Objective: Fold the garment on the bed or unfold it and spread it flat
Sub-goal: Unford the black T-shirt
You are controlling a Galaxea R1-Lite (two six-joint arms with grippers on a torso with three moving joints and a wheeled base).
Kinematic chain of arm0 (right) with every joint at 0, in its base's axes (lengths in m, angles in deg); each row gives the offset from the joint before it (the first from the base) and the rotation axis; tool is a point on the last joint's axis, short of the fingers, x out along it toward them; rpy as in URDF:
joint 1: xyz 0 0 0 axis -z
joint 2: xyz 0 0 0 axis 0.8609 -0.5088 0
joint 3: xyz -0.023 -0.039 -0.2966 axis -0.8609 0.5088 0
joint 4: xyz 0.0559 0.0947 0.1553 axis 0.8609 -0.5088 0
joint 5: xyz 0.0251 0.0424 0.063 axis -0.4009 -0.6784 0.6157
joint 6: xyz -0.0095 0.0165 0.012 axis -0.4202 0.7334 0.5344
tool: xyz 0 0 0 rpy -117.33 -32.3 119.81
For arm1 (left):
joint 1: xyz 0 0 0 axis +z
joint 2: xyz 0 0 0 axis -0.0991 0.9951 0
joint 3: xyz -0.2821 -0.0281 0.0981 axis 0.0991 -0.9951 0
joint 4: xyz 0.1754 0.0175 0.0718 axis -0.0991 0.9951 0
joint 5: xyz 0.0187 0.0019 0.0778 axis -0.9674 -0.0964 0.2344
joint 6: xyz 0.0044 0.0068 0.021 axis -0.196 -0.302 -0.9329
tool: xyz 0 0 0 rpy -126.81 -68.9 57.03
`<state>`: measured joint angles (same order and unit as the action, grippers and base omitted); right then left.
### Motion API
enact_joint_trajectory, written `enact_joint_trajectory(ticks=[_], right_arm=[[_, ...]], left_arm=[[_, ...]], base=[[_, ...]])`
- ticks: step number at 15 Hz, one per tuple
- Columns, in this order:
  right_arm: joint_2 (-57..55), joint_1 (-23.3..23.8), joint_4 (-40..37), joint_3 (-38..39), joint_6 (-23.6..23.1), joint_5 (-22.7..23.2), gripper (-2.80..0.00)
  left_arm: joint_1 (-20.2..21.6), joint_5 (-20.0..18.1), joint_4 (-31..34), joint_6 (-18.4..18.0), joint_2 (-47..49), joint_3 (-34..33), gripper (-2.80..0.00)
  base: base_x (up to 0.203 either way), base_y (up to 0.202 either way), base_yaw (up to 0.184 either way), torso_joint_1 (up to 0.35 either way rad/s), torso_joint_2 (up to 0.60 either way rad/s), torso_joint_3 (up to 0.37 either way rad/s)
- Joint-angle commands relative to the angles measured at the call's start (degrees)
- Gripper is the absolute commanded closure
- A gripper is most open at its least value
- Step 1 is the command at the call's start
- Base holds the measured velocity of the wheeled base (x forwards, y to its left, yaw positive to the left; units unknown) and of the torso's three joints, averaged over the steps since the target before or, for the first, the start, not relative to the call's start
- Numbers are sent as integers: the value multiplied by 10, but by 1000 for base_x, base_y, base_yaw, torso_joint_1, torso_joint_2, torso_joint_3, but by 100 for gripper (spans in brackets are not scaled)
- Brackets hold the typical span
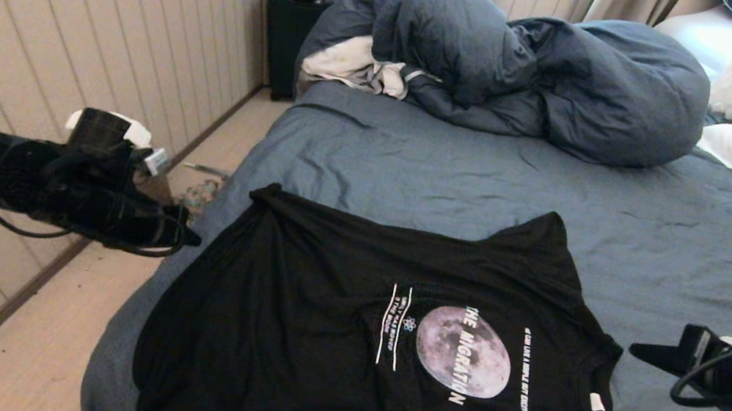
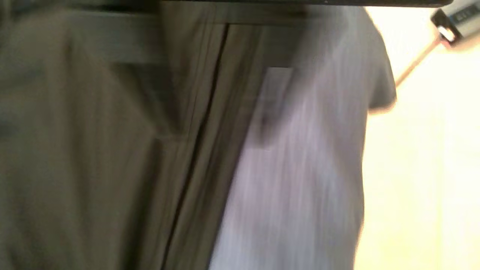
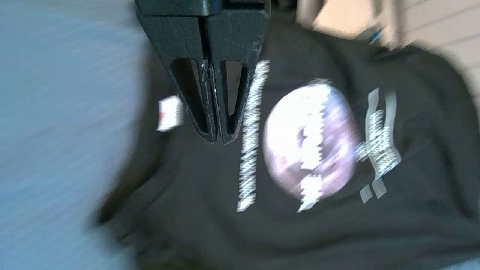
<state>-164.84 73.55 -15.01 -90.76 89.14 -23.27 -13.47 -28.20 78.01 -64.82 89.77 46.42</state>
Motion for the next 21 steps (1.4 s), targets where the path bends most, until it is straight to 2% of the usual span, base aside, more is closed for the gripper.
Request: enact_joint_trajectory(ticks=[1,3,8,10,11,13,21], right_arm=[[-19,38,2,-6,-37,2,0],[-56,62,3,-20,-71,2,0],[-127,65,11,-38,-82,-3,0],[-154,69,46,-39,-80,-4,0],[-162,71,72,-38,-78,-3,-280],[-188,70,106,-38,-73,-3,-280],[-261,56,136,-72,-52,-2,-280]], left_arm=[[7,-7,-52,1,-67,-96,0],[11,-13,-130,1,-82,-145,0],[11,-14,-134,1,-76,-151,0],[11,-14,-134,1,-76,-156,0],[11,-14,-134,1,-77,-157,0],[11,-15,-134,1,-78,-158,0],[10,-17,-146,2,-77,-164,0]], base=[[0,0,0,0,0,0],[0,0,0,0,0,0],[0,0,0,0,0,0],[0,0,0,0,0,0],[0,0,0,0,0,0],[0,0,0,0,0,0],[0,0,0,0,0,0]])
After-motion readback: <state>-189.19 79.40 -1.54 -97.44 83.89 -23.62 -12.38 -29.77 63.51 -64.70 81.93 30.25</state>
